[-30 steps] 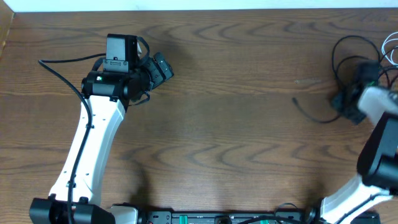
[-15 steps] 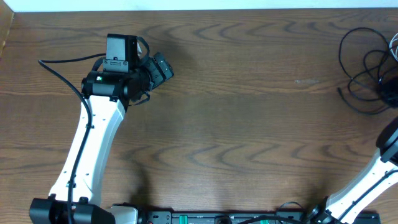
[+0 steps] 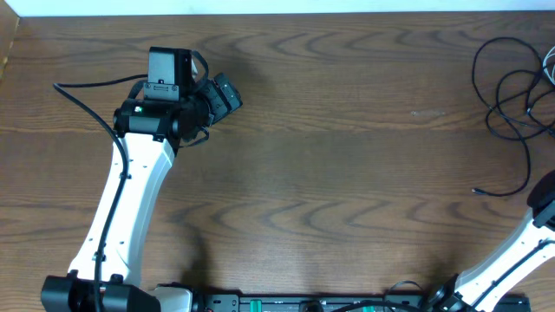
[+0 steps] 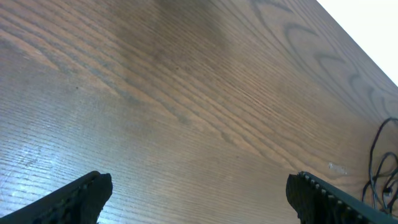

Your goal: Untangle cables

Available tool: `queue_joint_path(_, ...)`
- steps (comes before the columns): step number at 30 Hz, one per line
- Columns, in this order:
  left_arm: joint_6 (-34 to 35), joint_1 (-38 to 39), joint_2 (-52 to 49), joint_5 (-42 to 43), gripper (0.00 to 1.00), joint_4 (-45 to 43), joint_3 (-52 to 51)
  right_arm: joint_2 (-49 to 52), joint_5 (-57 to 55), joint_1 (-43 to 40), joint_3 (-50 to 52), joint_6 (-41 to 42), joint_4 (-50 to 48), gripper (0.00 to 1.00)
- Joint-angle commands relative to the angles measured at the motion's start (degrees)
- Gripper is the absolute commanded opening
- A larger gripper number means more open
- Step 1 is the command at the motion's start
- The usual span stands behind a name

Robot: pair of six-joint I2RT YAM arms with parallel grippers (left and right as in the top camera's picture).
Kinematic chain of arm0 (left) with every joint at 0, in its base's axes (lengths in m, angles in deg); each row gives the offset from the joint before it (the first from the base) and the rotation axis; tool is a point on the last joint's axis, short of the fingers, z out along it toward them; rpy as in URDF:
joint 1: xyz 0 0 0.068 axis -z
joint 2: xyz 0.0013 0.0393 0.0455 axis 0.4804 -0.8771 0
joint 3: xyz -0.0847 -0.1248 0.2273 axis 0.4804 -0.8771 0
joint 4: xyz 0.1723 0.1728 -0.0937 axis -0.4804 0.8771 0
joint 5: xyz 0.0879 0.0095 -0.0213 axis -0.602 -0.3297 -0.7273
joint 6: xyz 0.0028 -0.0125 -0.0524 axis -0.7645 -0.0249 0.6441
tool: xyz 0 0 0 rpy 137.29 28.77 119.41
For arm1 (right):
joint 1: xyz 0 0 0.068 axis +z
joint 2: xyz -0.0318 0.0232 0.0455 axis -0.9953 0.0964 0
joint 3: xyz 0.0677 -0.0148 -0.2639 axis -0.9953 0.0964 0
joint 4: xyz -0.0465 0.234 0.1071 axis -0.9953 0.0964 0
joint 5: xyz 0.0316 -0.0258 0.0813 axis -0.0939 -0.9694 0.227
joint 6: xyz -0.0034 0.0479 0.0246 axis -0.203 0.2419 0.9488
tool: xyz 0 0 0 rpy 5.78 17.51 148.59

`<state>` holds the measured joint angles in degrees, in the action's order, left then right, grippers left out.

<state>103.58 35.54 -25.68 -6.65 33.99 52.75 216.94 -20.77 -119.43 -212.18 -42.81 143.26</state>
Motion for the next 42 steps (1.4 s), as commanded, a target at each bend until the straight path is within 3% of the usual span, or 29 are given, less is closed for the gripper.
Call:
queue_joint_path(1, 0.1, -0.2, -0.5, -0.4, 0.95, 0.0, 0.2, -0.5, 11.0, 3.1, -5.7, -8.0, 3.8, 0.79)
queue_joint_path(3, 0.1, -0.2, -0.5, -0.4, 0.95, 0.0, 0.2, -0.9, 14.6, 5.0, -8.3, -12.5, 6.3, 0.73)
queue_joint_path(7, 0.1, -0.2, -0.5, -0.4, 0.95, 0.0, 0.2, -2.8, 19.1, 8.9, -12.8, -16.1, 11.6, 0.73)
queue_joint_path(11, 0.1, -0.2, -0.5, -0.4, 0.95, 0.0, 0.2, -7.0, 29.2, 14.3, -14.4, -25.1, 14.9, 0.79)
queue_joint_path(15, 0.1, -0.2, -0.5, -0.4, 0.95, 0.0, 0.2, -12.8, 36.2, 19.6, -14.4, -26.9, 16.6, 0.83)
queue_joint_path(16, 0.1, -0.2, -0.5, -0.4, 0.95, 0.0, 0.2, -14.3, 36.3, 20.8, -14.4, -26.6, 17.0, 0.84)
queue_joint_path(18, 0.1, -0.2, -0.5, -0.4, 0.95, 0.0, 0.2, -16.8, 36.2, 22.7, -14.4, -26.3, 17.5, 0.99)
queue_joint_path(30, 0.1, -0.2, -0.5, -0.4, 0.95, 0.0, 0.2, -27.0, 34.9, 30.1, -14.3, -22.9, 19.5, 0.99)
queue_joint_path(38, 0.1, -0.2, -0.5, -0.4, 0.95, 0.0, 0.2, -30.3, 36.1, 33.8, -13.8, -27.2, 19.6, 0.99)
queue_joint_path(42, 0.1, -0.2, -0.5, -0.4, 0.95, 0.0, 0.2, -30.8, 28.0, 40.8, -10.5, -30.0, 19.5, 0.99)
